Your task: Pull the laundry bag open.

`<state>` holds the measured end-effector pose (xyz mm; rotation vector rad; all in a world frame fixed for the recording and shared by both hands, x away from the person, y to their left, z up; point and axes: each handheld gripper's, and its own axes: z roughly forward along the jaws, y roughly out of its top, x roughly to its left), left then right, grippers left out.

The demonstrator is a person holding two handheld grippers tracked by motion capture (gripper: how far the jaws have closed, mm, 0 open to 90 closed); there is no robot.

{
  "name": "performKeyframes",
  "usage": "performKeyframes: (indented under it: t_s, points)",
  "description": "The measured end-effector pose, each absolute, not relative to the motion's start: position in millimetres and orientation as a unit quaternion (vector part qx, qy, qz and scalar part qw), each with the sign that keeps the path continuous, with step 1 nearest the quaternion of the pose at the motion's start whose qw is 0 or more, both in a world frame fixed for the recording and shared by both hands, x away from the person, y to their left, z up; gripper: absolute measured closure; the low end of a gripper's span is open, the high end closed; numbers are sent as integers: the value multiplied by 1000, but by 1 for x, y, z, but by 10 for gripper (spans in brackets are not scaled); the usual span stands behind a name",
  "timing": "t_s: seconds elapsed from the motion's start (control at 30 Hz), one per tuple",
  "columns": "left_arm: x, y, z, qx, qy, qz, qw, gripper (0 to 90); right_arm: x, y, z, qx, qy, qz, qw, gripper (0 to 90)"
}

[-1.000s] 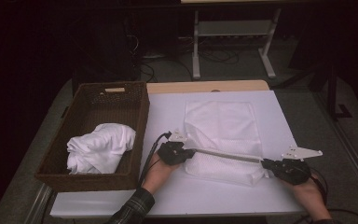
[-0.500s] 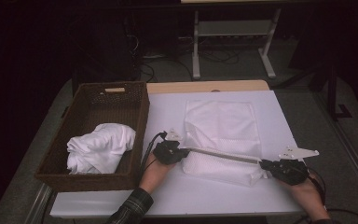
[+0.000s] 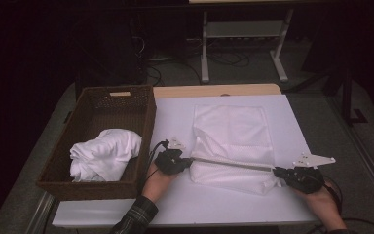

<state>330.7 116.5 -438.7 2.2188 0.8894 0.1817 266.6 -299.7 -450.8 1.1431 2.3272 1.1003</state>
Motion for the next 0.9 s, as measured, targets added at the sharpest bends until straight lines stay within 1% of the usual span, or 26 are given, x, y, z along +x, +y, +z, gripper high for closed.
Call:
performKeyframes:
  t_s: [0.1, 0.2, 0.23, 0.27, 0.3, 0.4, 0.43, 0.47, 0.5, 0.53, 0.57, 0.6, 0.63, 0.67, 0.7, 0.73, 0.77, 0.8, 0.87, 0.9]
  points:
    - [331, 120, -440, 860, 349, 67, 367, 855, 266, -301, -451, 402, 815, 386, 160, 841]
    - [331, 120, -440, 859, 350, 70, 368, 831, 267, -301, -452, 402, 815, 386, 157, 833]
    - [331, 122, -440, 855, 356, 71, 371, 811, 267, -302, -452, 402, 816, 387, 153, 828]
    - [331, 122, -440, 855, 356, 71, 371, 760, 267, -302, -452, 402, 816, 387, 153, 828]
    - [331, 123, -441, 851, 361, 68, 376, 695, 267, -303, -453, 402, 815, 392, 147, 805]
    - [330, 122, -440, 848, 358, 65, 384, 538, 266, -303, -453, 398, 813, 402, 140, 696]
    - [330, 122, -440, 849, 354, 66, 387, 503, 266, -303, -453, 395, 813, 405, 138, 655]
    - [330, 122, -440, 849, 354, 66, 387, 469, 266, -303, -453, 395, 813, 405, 138, 655]
    - [328, 121, -438, 845, 351, 69, 398, 444, 265, -301, -452, 395, 809, 410, 145, 508]
    - [328, 121, -438, 845, 351, 69, 398, 411, 265, -301, -452, 395, 809, 410, 145, 508]
    - [327, 121, -437, 844, 348, 70, 402, 411, 264, -300, -452, 395, 806, 413, 156, 451]
    - [327, 121, -436, 843, 347, 69, 406, 357, 264, -299, -451, 397, 804, 416, 149, 353]
    - [326, 121, -435, 840, 345, 67, 414, 339, 265, -298, -451, 398, 804, 418, 145, 308]
    - [326, 121, -435, 840, 345, 67, 414, 321, 265, -298, -451, 398, 804, 418, 145, 308]
    - [326, 121, -435, 840, 341, 66, 417, 321, 265, -298, -451, 400, 803, 418, 143, 272]
    - [326, 120, -435, 841, 337, 64, 419, 302, 265, -297, -452, 400, 803, 417, 144, 235]
    - [325, 119, -435, 842, 330, 61, 423, 248, 265, -295, -452, 403, 802, 416, 146, 178]
    - [324, 119, -434, 842, 326, 62, 426, 234, 265, -295, -452, 403, 802, 416, 148, 151]
    - [324, 118, -434, 841, 324, 63, 429, 172, 264, -294, -452, 403, 801, 417, 149, 136]
    - [323, 118, -433, 839, 320, 57, 436, 157, 264, -293, -451, 401, 801, 418, 150, 129]
